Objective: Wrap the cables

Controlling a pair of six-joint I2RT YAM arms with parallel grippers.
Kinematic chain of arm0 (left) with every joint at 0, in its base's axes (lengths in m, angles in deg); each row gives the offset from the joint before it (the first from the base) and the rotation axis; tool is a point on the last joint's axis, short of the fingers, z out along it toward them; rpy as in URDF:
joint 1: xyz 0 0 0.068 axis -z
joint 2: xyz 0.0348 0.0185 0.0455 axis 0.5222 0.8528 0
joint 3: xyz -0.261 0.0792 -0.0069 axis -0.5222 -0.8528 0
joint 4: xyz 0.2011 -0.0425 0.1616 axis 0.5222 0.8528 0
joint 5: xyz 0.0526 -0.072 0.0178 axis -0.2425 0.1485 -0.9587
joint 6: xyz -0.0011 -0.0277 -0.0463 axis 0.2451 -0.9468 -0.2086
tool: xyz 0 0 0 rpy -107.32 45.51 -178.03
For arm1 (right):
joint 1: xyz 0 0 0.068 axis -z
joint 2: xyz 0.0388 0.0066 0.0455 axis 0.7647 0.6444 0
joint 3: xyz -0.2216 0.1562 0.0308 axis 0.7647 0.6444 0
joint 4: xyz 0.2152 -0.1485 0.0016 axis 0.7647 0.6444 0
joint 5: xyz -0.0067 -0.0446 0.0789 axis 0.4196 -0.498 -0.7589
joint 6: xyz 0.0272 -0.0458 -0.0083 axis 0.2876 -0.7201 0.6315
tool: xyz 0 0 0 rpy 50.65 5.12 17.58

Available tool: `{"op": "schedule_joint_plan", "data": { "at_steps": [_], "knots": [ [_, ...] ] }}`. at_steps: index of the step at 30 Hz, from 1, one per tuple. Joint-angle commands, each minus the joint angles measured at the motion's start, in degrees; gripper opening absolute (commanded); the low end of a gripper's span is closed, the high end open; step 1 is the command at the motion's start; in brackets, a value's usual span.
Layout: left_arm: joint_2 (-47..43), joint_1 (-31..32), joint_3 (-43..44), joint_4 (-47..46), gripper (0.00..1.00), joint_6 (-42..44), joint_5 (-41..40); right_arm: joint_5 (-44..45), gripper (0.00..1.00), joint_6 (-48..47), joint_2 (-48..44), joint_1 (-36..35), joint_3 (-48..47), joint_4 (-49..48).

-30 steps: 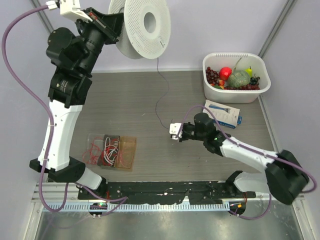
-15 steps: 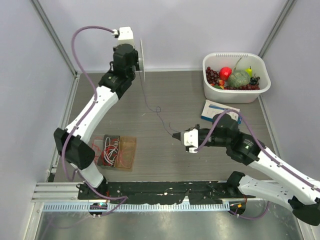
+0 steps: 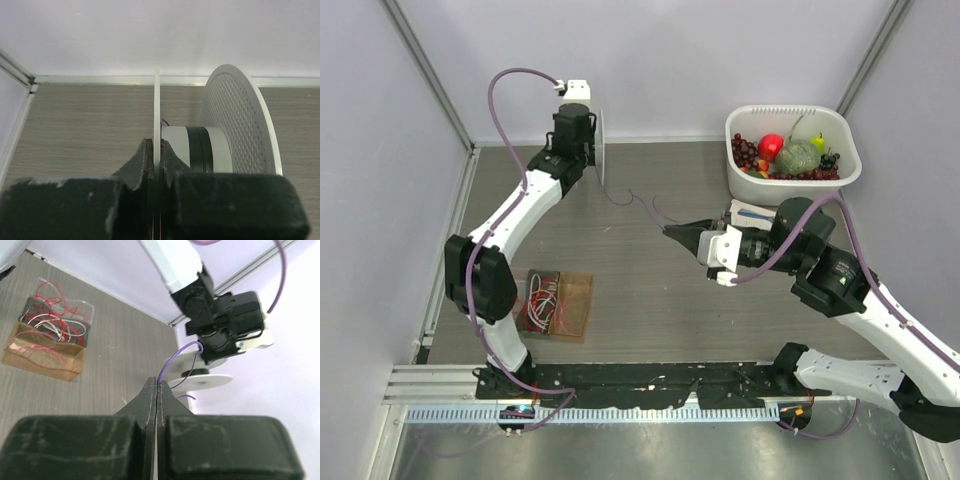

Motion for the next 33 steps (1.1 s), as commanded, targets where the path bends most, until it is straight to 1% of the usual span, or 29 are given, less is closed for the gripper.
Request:
{"op": "schedule_joint_plan", "data": {
  "at_steps": [1, 4, 6, 9, 12, 16, 20, 24, 27, 28, 30, 31, 32, 33],
  "knots": [
    [-0.61, 0.35, -1.81, -4.38, 0.00, -2.99, 2.49, 1.80, 0.01, 0.09, 1.32, -0.32, -4.72, -6.97],
    [-1.40, 0.35, -4.97, -6.04, 0.00, -0.97, 2.67, 3.03, 0.01, -0.17, 2.28, -0.23, -6.75, -8.99],
    [-2.19, 0.35, -7.34, -7.10, 0.00, 0.96, 5.20, 4.61, 0.01, -0.70, 2.63, -0.23, -7.54, -10.92],
    [-3.16, 0.44, -10.59, -8.60, 0.00, 3.16, 7.06, 9.26, 0.01, -1.66, 3.07, -0.23, -7.54, -15.06],
    [-3.42, 0.09, -12.35, -8.60, 0.00, 3.96, 7.76, 11.73, 0.01, -2.54, 3.43, -0.23, -7.72, -19.88],
    [-4.56, -0.09, -14.99, -8.60, 0.00, 4.22, 12.23, 17.18, 0.01, -2.20, 5.01, -0.23, -10.08, -24.89],
    [-6.14, -0.09, -17.45, -8.60, 0.00, 4.57, 14.35, 21.39, 0.01, -3.77, 6.24, -0.14, -12.20, -26.49],
    [-8.17, -0.09, -20.53, -10.44, 0.00, 5.19, 17.34, 22.72, 0.01, -5.36, 7.47, 0.65, -13.52, -27.45],
    [-10.27, 0.00, -22.81, -10.36, 0.00, 5.19, 21.20, 22.90, 0.01, -4.05, 8.70, 3.01, -14.57, -28.59],
    [-10.80, -0.09, -23.17, -9.66, 0.00, 6.93, 22.43, 22.72, 0.01, -3.69, 9.31, 3.63, -14.84, -28.69],
    [-12.12, 0.00, -24.13, -9.13, 0.00, 7.65, 25.77, 21.85, 0.01, -1.32, 10.63, 6.70, -15.54, -29.21],
    [-12.91, 0.00, -24.75, -9.13, 0.00, 7.91, 27.44, 21.49, 0.01, 1.47, 11.07, 9.15, -16.06, -29.47],
    [-13.96, 0.00, -25.36, -7.56, 0.00, 8.52, 28.85, 20.79, 0.01, 3.06, 12.03, 10.65, -16.33, -29.56],
    [-15.10, 0.00, -26.06, -7.46, 0.00, 8.88, 29.03, 20.61, 0.01, 5.34, 12.48, 13.19, -16.77, -29.91]
  ]
}}
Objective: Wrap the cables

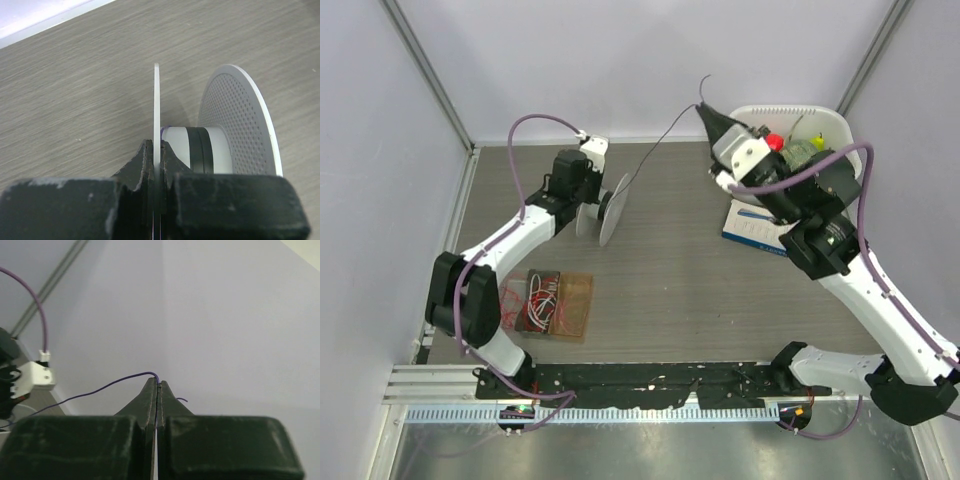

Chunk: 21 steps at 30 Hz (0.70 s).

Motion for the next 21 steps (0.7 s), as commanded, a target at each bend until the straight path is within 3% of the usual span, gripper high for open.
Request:
{"op": "schedule_joint_plan", "data": {
  "at_steps": [1, 8, 21],
  "knots": [
    [-6.87, -0.20, -1.70, -2.34, 0.00, 3.26, 8.50, -0.22, 0.01, 8.40, 2.57, 7.00, -3.77, -6.51],
    [-14.43, -0.20, -5.04, 2.58, 0.00, 8.01, 24.23, -6.01, 0.01, 16.58, 7.77, 20.63, -4.65, -10.37],
    [-27.08, -1.86, 0.84, 11.37, 0.00, -0.32, 46.48, -15.15, 0.01, 21.42, 14.63, 46.12, 5.70, -17.04]
  ]
}}
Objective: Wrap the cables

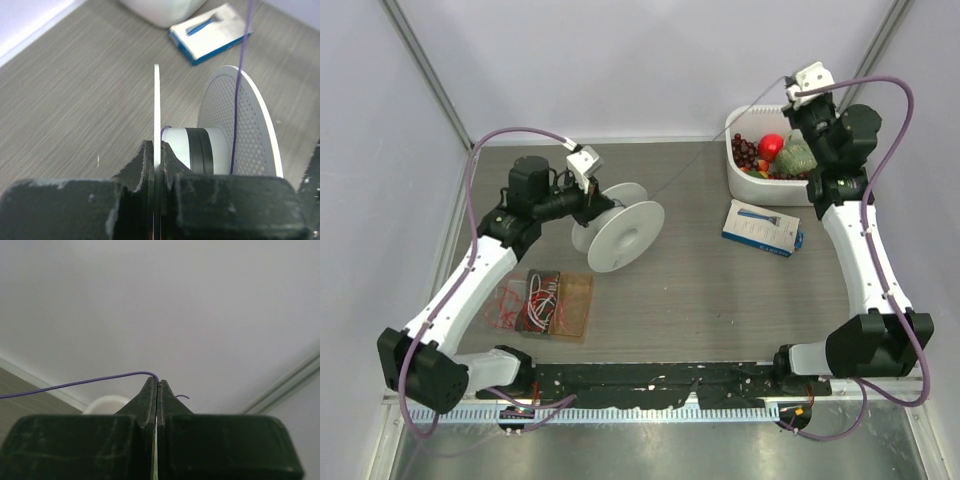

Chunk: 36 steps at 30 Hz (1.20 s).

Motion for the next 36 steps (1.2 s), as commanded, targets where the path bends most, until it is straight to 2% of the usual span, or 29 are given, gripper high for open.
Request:
{"op": "schedule_joint_plan", "data": {
  "at_steps": [1, 4, 10, 15, 17, 22, 25, 28, 31, 36],
  "knots": [
    [-5.95, -1.34, 5.63, -1.52, 0.00, -8.82, 12.32, -5.39, 0.01, 1.95, 1.01, 7.93, 4.26, -7.98],
    [-7.89, -3.00, 5.99, -6.52, 0.00, -18.84, 14.53, -8.29, 0.01, 0.62, 1.27, 10.06, 7.94, -9.48],
    [-5.79, -9.24, 8.18, -22.51, 0.00, -46.43, 16.38, -11.89, 0.01, -0.34, 1.10, 11.99, 12.16, -5.89],
    [-1.58, -15.74, 11.43, -39.47, 0.00, -69.89, 14.28, -14.35, 0.01, -1.92, -1.71, 12.08, 18.06, -3.17],
    [0.18, -18.30, 14.14, -41.70, 0.00, -76.77, 12.17, -16.20, 0.01, -1.75, -3.29, 12.17, 21.39, -2.02],
    [2.21, -19.80, 20.57, -39.24, 0.00, -79.70, 5.85, -19.98, 0.01, -1.05, -7.68, 10.33, 25.44, 3.33],
    [3.26, -20.06, 23.99, -36.78, 0.00, -80.40, 2.24, -21.47, 0.01, -0.96, -10.58, 7.78, 26.50, 10.61],
    [3.62, -20.41, 26.81, -32.83, 0.00, -81.19, -3.54, -21.21, 0.00, -1.57, -13.84, 2.70, 28.78, 15.36],
    [3.71, -20.41, 28.57, -28.78, 0.00, -80.49, -9.35, -20.43, 0.01, -1.66, -17.70, -5.29, 30.10, 18.28],
    [4.41, -20.50, 29.63, -23.86, 0.00, -76.37, -17.44, -18.40, 0.01, -0.79, -21.40, -11.47, 29.93, 21.97]
  ]
}}
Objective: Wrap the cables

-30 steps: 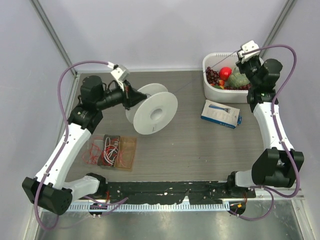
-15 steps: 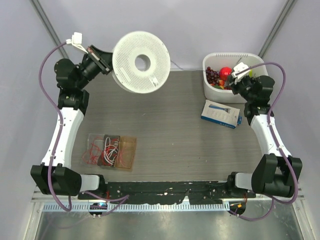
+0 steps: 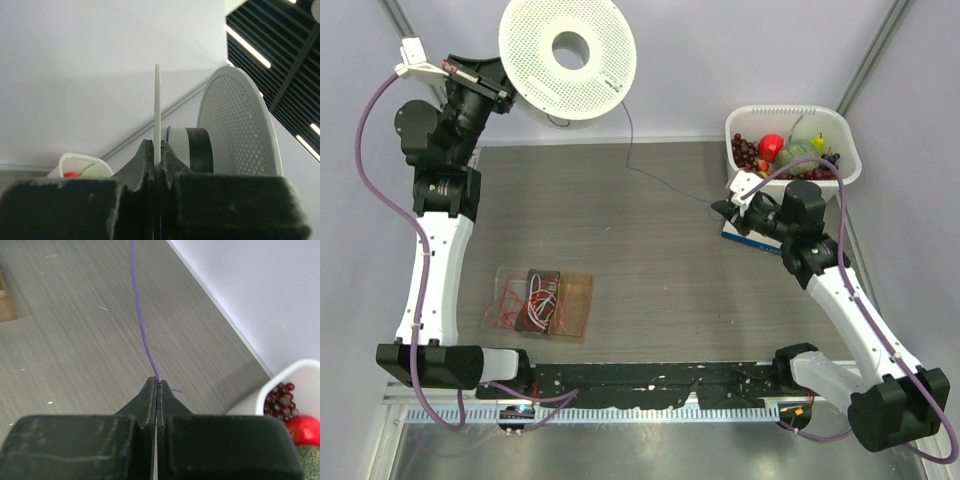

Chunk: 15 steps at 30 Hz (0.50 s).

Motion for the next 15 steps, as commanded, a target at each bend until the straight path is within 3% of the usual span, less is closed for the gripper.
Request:
{"op": "schedule_joint_plan", "data": {
  "at_steps": [1, 12, 14, 15],
  "knots": [
    [0.65, -0.35, 2.64, 4.10, 0.00, 2.13, -11.11, 1.07, 0.01, 1.14, -4.24, -3.60, -0.52, 3.33],
    [1.80, -0.35, -2.99, 2.35, 0.00, 2.40, -5.51, -1.90, 0.03, -0.26, -5.21, -4.05, -4.38, 9.22],
    [1.88, -0.26, -3.43, 1.74, 0.00, 1.70, -2.70, -3.40, 0.16, -0.26, -5.39, -4.14, -4.56, 10.53],
    [1.88, -0.35, -3.60, 1.39, 0.00, 1.35, -1.64, -3.84, 0.28, -0.18, -5.30, -4.14, -4.56, 11.15]
  ]
}}
